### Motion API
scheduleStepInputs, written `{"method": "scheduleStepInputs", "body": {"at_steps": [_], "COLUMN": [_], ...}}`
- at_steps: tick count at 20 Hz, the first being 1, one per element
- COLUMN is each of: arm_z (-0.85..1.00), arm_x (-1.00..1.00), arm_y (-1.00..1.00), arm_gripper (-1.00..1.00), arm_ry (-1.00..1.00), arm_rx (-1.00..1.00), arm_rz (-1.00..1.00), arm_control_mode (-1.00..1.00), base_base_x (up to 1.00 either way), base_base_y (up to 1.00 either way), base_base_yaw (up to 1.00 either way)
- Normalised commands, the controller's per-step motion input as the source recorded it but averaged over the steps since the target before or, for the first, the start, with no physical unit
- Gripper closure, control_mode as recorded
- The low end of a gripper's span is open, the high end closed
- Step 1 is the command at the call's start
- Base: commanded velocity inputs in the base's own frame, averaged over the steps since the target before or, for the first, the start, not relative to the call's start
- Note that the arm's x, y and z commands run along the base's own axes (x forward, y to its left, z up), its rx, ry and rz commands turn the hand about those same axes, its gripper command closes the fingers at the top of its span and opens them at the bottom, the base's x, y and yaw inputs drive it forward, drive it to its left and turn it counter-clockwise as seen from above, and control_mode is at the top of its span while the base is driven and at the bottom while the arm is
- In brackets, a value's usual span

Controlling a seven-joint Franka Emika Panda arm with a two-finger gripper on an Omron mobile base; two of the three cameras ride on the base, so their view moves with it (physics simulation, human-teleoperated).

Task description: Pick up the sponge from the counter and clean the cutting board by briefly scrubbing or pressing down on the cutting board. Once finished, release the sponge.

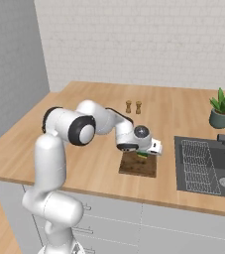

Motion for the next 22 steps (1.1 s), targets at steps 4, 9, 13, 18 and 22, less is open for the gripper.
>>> {"method": "scheduleStepInputs", "body": {"at_steps": [4, 9, 13, 18, 22], "arm_z": [-0.18, -0.13, -0.15, -0.11, -0.01], "arm_x": [-0.63, -0.81, -0.79, -0.42, -0.03], "arm_y": [-0.21, -0.16, -0.09, 0.0, 0.21], "arm_gripper": [1.0, 1.0, 1.0, 1.0, 1.0], "arm_ry": [0.0, 0.0, 0.0, 0.0, 0.0], "arm_rx": [0.0, 0.0, 0.0, 0.0, 0.0], "arm_rz": [0.0, 0.0, 0.0, 0.0, 0.0], "arm_control_mode": [-1.0, -1.0, -1.0, -1.0, -1.0], "base_base_x": [0.0, 0.0, 0.0, 0.0, 0.0], "base_base_y": [0.0, 0.0, 0.0, 0.0, 0.0], "base_base_yaw": [0.0, 0.0, 0.0, 0.0, 0.0]}}
